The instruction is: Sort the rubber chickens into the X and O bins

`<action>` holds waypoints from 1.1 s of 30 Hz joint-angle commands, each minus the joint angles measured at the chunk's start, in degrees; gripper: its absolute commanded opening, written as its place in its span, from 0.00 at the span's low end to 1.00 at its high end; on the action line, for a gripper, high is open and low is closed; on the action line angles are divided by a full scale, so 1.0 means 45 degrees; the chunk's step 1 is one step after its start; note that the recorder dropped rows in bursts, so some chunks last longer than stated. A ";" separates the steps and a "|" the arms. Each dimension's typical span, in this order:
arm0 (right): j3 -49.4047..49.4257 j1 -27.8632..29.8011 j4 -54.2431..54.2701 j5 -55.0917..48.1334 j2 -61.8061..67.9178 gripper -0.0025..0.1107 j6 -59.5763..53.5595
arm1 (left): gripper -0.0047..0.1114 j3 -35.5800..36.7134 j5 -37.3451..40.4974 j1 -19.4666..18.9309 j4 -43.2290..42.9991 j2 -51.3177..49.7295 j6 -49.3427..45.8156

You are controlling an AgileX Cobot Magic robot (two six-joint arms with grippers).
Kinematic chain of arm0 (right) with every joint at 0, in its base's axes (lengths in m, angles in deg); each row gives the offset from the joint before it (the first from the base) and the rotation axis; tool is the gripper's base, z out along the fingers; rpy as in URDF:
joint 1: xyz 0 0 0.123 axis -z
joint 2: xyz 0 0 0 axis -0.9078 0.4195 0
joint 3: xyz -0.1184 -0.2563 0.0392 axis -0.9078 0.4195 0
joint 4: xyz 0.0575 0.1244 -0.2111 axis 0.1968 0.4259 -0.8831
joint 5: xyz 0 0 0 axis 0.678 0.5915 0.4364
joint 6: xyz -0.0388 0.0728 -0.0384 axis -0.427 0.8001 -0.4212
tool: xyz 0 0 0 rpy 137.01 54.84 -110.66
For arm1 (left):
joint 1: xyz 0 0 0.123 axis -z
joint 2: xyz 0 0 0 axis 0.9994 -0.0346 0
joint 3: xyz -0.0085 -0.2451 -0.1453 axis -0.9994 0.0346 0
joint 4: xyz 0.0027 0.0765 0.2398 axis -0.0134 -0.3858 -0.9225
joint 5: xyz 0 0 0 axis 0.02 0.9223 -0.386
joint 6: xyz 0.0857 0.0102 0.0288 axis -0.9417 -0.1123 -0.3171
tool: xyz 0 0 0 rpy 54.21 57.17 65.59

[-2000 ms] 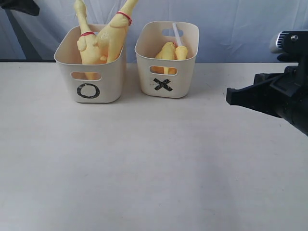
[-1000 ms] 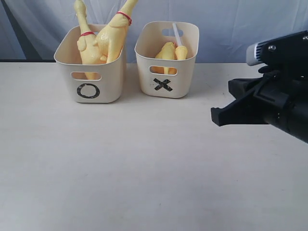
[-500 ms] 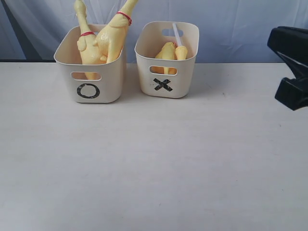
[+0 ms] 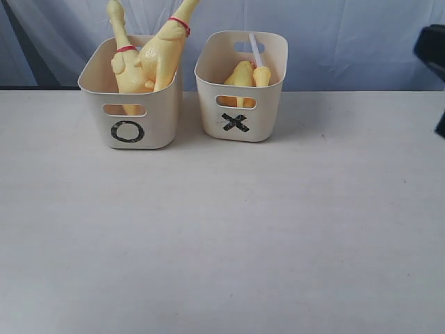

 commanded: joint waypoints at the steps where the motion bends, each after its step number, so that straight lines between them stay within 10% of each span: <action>1: 0.0059 0.2234 -0.0007 -0.0433 -0.1458 0.01 0.0004 | 0.04 0.0074 -0.0030 -0.0017 0.0081 0.0107 0.0027; 10: 0.0059 0.5914 0.0140 0.0915 -0.5518 0.01 0.0004 | 0.04 0.0074 -0.0030 -0.0017 0.0081 0.0213 0.0027; 33: 0.0059 0.8342 0.0052 0.1751 -0.8140 0.01 0.0004 | 0.04 0.0074 -0.0030 0.0009 0.0046 0.6114 0.0027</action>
